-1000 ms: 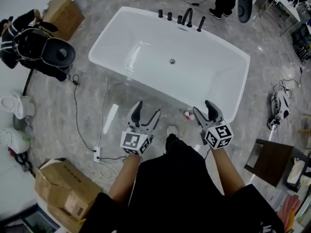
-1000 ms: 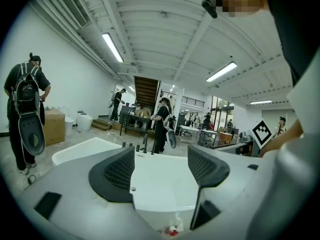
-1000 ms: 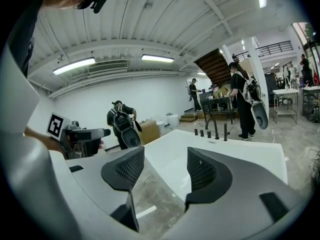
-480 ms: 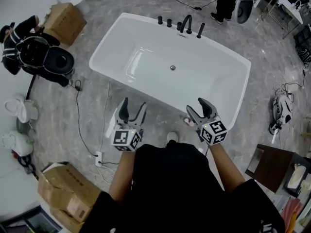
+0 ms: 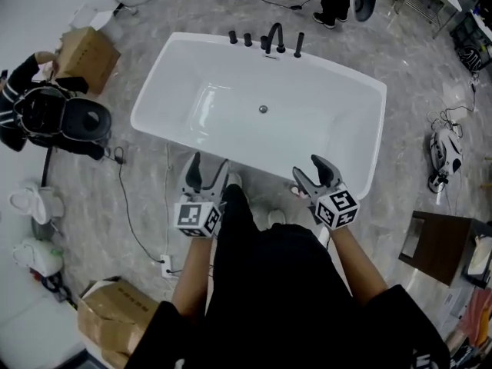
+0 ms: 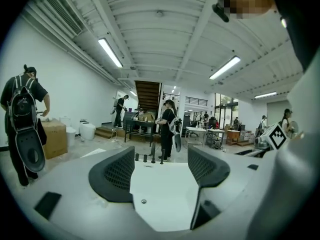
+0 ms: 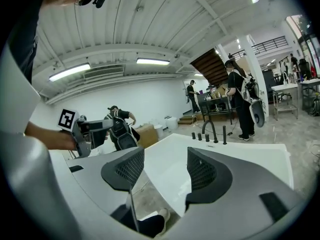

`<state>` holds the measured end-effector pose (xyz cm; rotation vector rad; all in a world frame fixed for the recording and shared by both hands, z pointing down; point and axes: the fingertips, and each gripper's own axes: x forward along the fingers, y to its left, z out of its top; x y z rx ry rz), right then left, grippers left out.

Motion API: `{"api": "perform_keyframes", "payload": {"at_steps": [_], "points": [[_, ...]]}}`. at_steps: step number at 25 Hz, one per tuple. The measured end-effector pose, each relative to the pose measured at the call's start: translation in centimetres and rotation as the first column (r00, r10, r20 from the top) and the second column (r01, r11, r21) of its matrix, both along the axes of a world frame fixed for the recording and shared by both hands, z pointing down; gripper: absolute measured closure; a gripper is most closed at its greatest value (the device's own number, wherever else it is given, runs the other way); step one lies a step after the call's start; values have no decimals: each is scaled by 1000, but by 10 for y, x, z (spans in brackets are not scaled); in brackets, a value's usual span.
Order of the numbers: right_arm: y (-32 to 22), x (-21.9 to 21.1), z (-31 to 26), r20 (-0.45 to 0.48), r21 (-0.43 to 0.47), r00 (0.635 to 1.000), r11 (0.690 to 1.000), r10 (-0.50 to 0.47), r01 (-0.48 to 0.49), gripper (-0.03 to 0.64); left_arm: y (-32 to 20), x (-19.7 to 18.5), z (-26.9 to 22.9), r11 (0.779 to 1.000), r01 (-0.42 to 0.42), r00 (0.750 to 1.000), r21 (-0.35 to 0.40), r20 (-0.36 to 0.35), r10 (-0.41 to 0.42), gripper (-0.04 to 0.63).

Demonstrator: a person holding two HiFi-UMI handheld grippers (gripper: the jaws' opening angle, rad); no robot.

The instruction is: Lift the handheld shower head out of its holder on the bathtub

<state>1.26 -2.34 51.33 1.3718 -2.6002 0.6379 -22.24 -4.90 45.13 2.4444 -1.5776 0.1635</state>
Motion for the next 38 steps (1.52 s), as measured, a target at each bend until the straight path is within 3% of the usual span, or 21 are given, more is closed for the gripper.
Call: {"api": "perform_keyframes", "payload": {"at_steps": [11,18,22,29,32,38], "points": [[-74,43,-3,-63,15,984,986,167,-167,382,-80,26,5,984,-179,984,7,-26,179,287],[-131,18,-23,-65,42,973,975,221,-219,382,-125,0,20,975,-221,975,-33,-35,220,287],[-146,-9,-22,-102,25,976,981,193,-192,382,-150,-19,32,968,-244,969,-63,-46,241,287],[-167,-51,-20,-143,-10,966,975,217,-220,382,-197,-40,39,946,-319,947,-54,-64,316,287],[-171,-49,-18,-149,-13,956,966,253,-258,382,-211,-33,49,936,-345,937,-66,-89,339,287],[-175,-36,-17,-90,-47,923,924,374,-379,382,-237,-5,69,901,-431,903,-56,-31,430,287]]}}
